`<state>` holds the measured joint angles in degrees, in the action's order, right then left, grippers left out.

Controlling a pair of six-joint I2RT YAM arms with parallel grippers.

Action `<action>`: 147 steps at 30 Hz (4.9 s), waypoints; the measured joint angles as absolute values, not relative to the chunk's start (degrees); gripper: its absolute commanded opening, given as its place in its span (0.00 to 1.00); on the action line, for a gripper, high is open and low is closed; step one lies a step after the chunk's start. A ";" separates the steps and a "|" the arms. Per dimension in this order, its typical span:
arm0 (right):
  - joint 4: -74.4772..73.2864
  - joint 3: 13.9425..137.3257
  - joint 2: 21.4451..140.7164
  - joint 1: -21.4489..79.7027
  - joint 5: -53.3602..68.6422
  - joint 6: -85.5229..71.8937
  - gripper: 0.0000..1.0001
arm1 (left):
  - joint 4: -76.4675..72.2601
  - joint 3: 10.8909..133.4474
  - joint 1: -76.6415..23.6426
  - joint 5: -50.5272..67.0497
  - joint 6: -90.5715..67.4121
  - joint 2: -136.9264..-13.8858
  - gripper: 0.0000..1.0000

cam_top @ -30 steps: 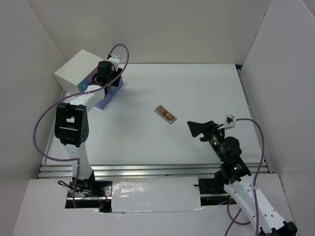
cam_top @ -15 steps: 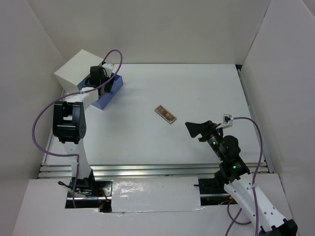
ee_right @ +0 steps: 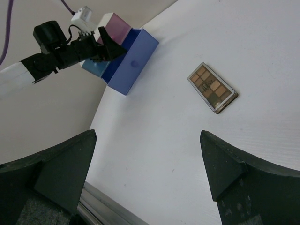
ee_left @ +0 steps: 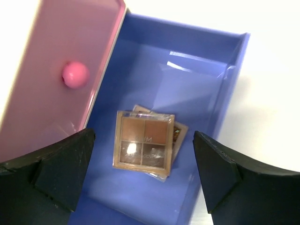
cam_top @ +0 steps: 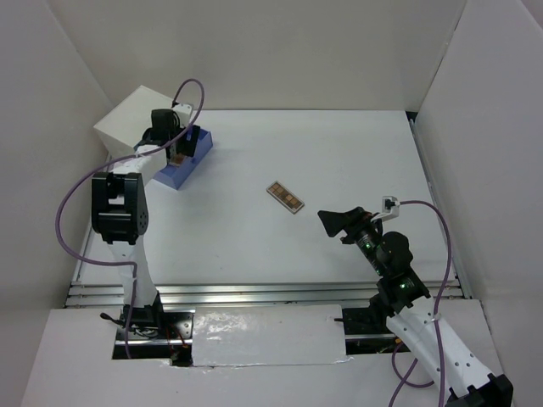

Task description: Organize the makeup

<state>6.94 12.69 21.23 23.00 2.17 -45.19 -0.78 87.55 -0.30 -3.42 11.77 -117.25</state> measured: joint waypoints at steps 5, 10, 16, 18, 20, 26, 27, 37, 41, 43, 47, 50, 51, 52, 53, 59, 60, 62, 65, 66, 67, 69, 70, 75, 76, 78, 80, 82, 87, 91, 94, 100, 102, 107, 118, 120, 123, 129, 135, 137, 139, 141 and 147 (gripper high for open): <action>6.96 12.69 21.21 23.00 2.17 -45.17 1.00 | 2.61 90.52 -1.50 -1.91 8.86 -114.15 0.99; 6.83 12.69 20.78 23.00 1.89 -45.19 1.00 | 8.95 101.27 -8.67 -5.17 4.03 -113.19 0.99; 6.39 12.60 15.86 23.00 -1.32 -45.63 1.00 | 18.50 105.54 -25.08 -19.00 -23.05 -113.62 0.99; 6.37 12.60 14.83 23.00 -2.44 -45.63 1.00 | 20.38 99.31 -32.05 -23.44 -32.82 -111.53 0.99; 6.13 12.60 14.44 23.00 -3.42 -45.65 1.00 | 24.84 95.24 -38.39 -27.68 -43.24 -111.35 0.99; 5.41 12.27 13.47 23.00 -4.14 -46.22 1.00 | 40.97 105.93 -49.69 -35.16 -69.30 -121.69 0.99; 5.41 12.16 13.41 23.00 -4.14 -46.28 1.00 | 42.57 108.84 -49.71 -35.51 -72.75 -124.22 0.99; 5.10 11.88 13.34 23.00 -3.66 -46.65 1.00 | 42.96 108.27 -44.45 -34.15 -83.50 -132.07 0.99; 5.15 11.86 13.32 23.00 -2.59 -46.78 1.00 | 37.56 108.22 -42.87 -32.42 -82.67 -132.18 0.99; 5.15 11.88 13.34 23.00 -2.11 -46.87 1.00 | 35.46 107.98 -42.61 -31.99 -82.56 -132.25 0.99; 5.17 11.88 13.34 23.00 -1.63 -46.87 1.00 | 32.91 107.68 -42.74 -31.92 -82.26 -132.31 0.99; 5.17 11.88 13.43 23.00 -1.30 -46.87 1.00 | 37.65 115.96 -42.85 -31.70 -81.84 -137.03 0.99; 5.13 11.88 13.45 23.00 -1.30 -46.87 1.00 | 39.35 119.85 -42.85 -31.73 -81.28 -139.15 0.99; 5.10 11.88 13.47 23.00 -1.30 -46.87 1.00 | 40.56 123.57 -42.89 -31.73 -80.95 -141.23 0.99; 5.08 11.88 13.45 23.00 -1.32 -46.87 1.00 | 41.25 125.78 -42.89 -31.70 -80.82 -142.54 0.99; 4.97 11.88 13.10 23.00 -1.41 -46.85 1.00 | 40.60 122.85 -42.92 -32.58 -80.05 -141.40 0.91; 4.91 11.88 12.95 23.00 -1.43 -46.85 1.00 | 40.51 122.39 -42.94 -32.80 -79.55 -141.12 0.90; 4.75 11.88 12.60 23.00 -1.54 -46.85 1.00 | 40.88 122.89 -43.05 -32.91 -77.10 -141.32 0.90; 4.60 11.88 11.79 23.00 -1.65 -46.85 1.00 | 42.39 126.37 -43.48 -32.62 -69.93 -143.37 0.91; 4.60 11.88 11.49 23.00 -1.69 -46.85 1.00 | 42.41 127.35 -43.70 -32.73 -67.26 -144.03 0.91; 4.60 11.88 11.16 23.00 -1.76 -46.85 1.00 | 42.48 128.09 -43.90 -32.80 -64.84 -144.51 0.92; 4.56 11.88 10.59 23.00 -1.80 -46.85 1.00 | 42.54 128.75 -44.45 -33.17 -60.75 -145.10 0.91; 4.54 11.88 10.41 23.00 -1.85 -46.85 1.00 | 42.54 128.75 -44.75 -33.43 -59.16 -145.18 0.91; 4.08 11.88 10.13 23.00 -2.04 -46.85 1.00 | 42.50 128.29 -45.67 -33.80 -54.41 -145.25 0.80; 3.95 11.88 10.13 23.00 -2.15 -46.85 1.00 | 42.33 128.22 -45.69 -33.65 -54.13 -145.25 0.77; 3.66 11.88 10.02 23.00 -2.35 -46.85 1.00 | 41.78 127.74 -45.69 -33.36 -53.74 -145.10 0.56; 3.44 11.88 9.76 23.00 -2.61 -46.85 1.00 | 40.49 126.15 -45.67 -32.75 -52.73 -144.27 0.27; 3.29 11.88 9.56 23.00 -2.83 -46.85 1.00 | 38.79 123.63 -45.69 -32.42 -51.94 -142.98 0.15; 3.18 11.88 9.19 23.00 -3.18 -46.87 1.00 | 32.12 112.77 -45.69 -31.42 -47.51 -136.79 0.08; 3.18 11.88 9.19 23.00 -3.38 -46.89 1.00 | 26.94 100.57 -45.28 -32.77 -33.15 -129.32 0.03; 3.27 11.88 9.50 23.00 -3.46 -46.92 1.00 | 22.11 92.97 -43.68 -34.76 -18.02 -124.14 0.01; 3.40 11.88 10.81 23.00 -3.46 -47.09 1.00 | 10.83 85.08 -28.77 -30.61 6.85 -115.11 0.01; 3.53 11.88 11.27 23.00 -3.42 -47.09 1.00 | 8.01 84.84 -22.72 -28.62 11.60 -113.40 0.01; 3.97 11.88 13.45 23.00 -2.76 -47.09 1.00 | 2.85 84.84 -13.32 -25.54 19.81 -111.44 0.04; 5.26 11.88 16.12 23.00 -1.19 -47.11 1.00 | 2.07 85.93 -7.60 -16.29 25.58 -112.16 0.18; 5.41 11.88 16.40 23.00 -1.02 -47.11 1.00 | 1.96 86.72 -6.15 -15.64 25.56 -113.06 0.20; 5.61 11.88 16.64 23.00 -1.02 -47.09 1.00 | 3.09 88.75 -4.78 -14.74 25.54 -115.13 0.28; 5.98 11.88 17.23 23.00 -1.02 -47.09 1.00 | 4.34 91.02 -5.06 -12.45 25.41 -117.71 0.81; 6.11 11.88 17.65 23.00 -0.99 -47.07 1.00 | 2.96 90.98 -5.32 -13.39 24.23 -117.80 0.99; 6.11 11.88 17.69 23.00 -1.02 -47.09 1.00 | 2.94 90.98 -5.26 -13.61 23.40 -117.69 0.98; 6.17 11.88 17.67 23.00 -1.02 -47.09 1.00 | 3.01 90.98 -5.15 -13.54 21.78 -117.34 0.86; 6.15 11.88 17.61 23.00 -1.04 -47.09 1.00 | 3.77 90.98 -5.10 -11.99 19.62 -116.27 0.56; 6.09 11.88 17.32 23.00 -1.19 -47.07 1.00 | 2.70 83.77 -9.13 -1.67 18.15 -104.88 0.00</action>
<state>6.09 11.88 17.32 23.00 -1.19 -47.07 2.70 83.77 -9.13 -1.67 18.15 -104.88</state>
